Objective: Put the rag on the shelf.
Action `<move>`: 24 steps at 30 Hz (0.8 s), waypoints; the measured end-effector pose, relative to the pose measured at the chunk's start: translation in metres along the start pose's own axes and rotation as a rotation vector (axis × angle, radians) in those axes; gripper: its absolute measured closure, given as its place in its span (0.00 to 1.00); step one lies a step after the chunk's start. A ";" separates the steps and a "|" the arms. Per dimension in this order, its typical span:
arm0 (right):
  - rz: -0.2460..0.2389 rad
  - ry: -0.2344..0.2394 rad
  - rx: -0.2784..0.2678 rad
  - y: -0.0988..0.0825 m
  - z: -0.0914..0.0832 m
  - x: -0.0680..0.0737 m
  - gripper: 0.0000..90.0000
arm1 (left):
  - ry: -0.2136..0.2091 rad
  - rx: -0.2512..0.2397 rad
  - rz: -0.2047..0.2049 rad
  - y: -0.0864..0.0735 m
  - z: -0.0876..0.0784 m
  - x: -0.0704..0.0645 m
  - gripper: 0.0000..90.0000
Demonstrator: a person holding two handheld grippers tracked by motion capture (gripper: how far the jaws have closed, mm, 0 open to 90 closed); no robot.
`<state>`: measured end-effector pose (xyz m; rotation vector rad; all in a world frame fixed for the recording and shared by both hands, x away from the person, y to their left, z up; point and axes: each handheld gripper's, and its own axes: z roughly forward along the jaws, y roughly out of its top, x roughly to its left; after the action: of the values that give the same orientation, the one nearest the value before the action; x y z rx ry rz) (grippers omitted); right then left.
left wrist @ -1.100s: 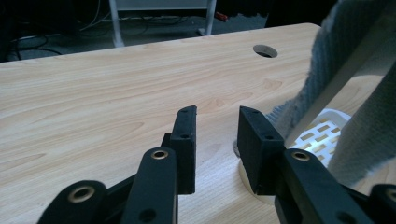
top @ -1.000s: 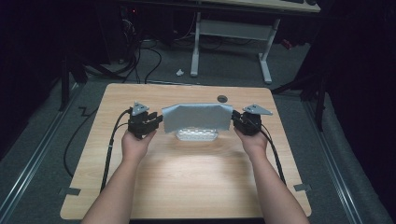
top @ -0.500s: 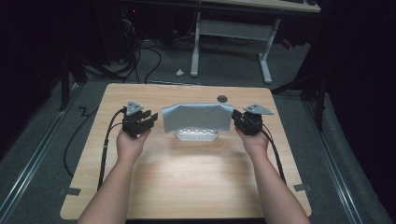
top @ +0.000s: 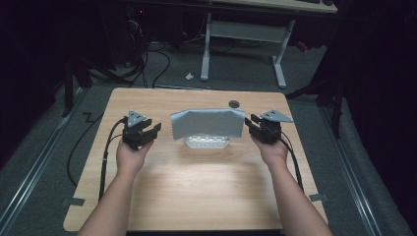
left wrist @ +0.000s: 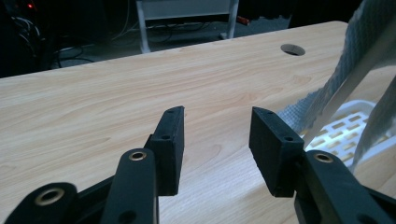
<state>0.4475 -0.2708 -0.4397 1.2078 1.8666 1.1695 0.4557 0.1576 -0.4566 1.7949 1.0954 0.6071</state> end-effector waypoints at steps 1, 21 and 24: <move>-0.004 0.000 -0.002 0.001 -0.002 0.000 0.74 | 0.003 -0.003 0.003 -0.001 -0.002 0.001 0.61; -0.125 0.019 -0.020 -0.018 -0.071 0.044 0.61 | -0.098 -0.014 -0.022 -0.041 -0.068 -0.018 0.55; -0.127 0.034 0.005 -0.029 -0.079 0.053 0.60 | -0.138 0.007 -0.031 -0.057 -0.075 -0.034 0.54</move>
<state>0.3491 -0.2545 -0.4348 1.0614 1.9423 1.1232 0.3582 0.1723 -0.4715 1.7949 1.0303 0.4544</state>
